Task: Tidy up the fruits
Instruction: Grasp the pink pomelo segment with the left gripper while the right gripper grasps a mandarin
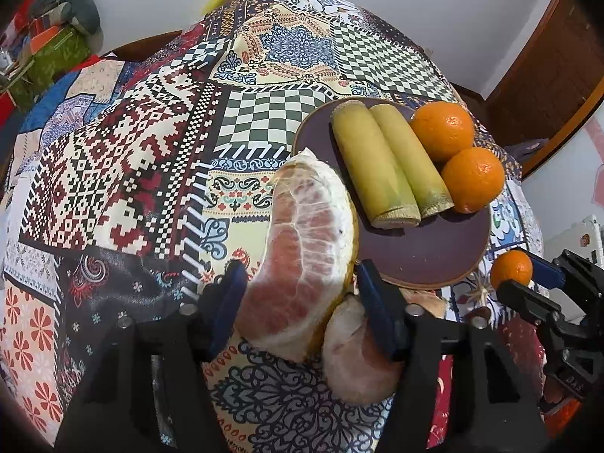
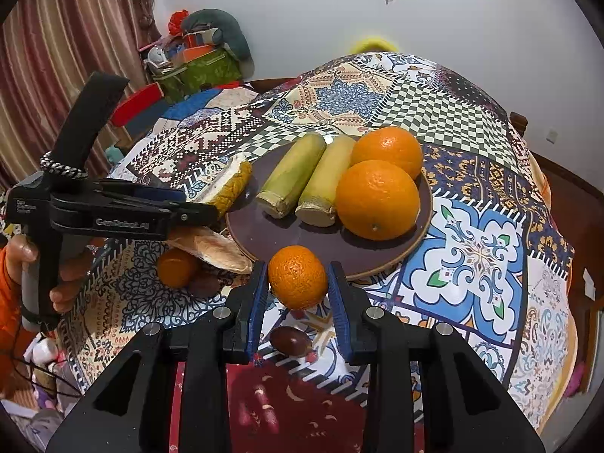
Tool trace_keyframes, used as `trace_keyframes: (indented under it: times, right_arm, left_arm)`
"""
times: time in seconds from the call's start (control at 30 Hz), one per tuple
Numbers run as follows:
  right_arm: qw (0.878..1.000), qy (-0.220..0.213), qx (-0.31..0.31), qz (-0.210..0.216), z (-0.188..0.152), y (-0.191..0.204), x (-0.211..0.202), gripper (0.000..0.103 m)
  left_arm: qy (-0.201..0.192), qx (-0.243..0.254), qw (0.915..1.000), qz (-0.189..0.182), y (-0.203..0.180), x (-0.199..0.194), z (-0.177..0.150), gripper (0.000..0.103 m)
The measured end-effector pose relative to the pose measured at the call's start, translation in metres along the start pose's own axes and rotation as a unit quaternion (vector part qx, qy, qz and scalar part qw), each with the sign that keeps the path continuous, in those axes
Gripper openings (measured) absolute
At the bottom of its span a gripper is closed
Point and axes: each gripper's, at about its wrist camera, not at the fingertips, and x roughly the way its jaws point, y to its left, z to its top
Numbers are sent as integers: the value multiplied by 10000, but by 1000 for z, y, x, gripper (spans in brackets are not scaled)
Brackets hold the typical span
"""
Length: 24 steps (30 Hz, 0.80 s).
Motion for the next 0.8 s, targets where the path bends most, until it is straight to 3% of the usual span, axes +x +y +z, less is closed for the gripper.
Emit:
trace_keyframes:
  times: [0.23,0.47,0.63,0.67,0.8]
  right_arm:
    - [10000,36,14,-17,-2,-2,1,29]
    - [9999,-32,115,-43,-1,-5,-5,29]
    - [9999,-87,52,-85,0,-1,-11,29]
    - [9999,-93,40,-92,1,0,-12,29]
    - [9999,-117,13,-94,3,3,-15,29]
  left_arm:
    - [-216,318,9991,201,-9,0,-2,49]
    - [-257,511,9978,336,-19,-8,-3,34]
    - [-345,340,9982,352,-10,-22,-6,30]
    - [-390,299,9981,361,-6,-26,-7,25]
    - [-488,337,9972,449,4,-45,-13,24]
